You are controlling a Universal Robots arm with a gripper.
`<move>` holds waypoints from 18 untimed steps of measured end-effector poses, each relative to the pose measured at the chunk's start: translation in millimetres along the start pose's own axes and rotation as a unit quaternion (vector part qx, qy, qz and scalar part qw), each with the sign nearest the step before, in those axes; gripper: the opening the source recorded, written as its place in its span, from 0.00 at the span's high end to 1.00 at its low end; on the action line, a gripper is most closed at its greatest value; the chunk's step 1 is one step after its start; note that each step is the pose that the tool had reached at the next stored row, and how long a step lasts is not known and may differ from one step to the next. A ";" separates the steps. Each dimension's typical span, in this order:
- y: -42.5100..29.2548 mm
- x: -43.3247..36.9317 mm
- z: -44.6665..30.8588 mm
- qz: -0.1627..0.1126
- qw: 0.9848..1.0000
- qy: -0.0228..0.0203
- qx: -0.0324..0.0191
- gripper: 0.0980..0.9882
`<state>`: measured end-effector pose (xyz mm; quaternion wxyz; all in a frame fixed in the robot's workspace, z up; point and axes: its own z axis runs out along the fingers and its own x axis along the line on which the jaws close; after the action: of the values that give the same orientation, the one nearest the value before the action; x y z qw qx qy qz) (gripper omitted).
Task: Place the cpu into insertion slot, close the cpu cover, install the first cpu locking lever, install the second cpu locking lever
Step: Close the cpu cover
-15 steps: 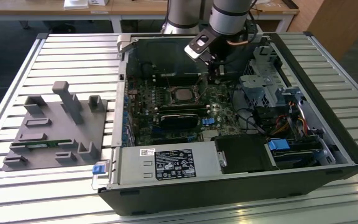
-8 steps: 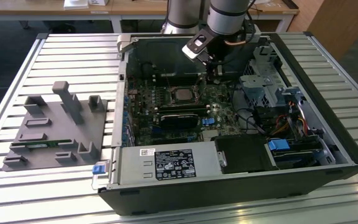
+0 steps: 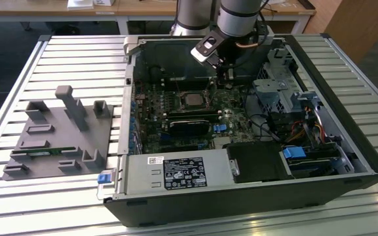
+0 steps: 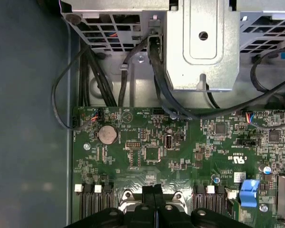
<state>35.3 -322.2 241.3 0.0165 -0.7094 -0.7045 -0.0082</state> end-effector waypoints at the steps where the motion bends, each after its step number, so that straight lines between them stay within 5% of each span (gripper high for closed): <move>1: -0.3 0.0 0.0 0.000 1.000 0.000 0.000 0.99; 18: -4.8 0.0 0.1 0.000 1.000 0.000 0.000 0.99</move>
<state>30.4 -322.2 241.3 0.0165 -0.7094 -0.7045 -0.0082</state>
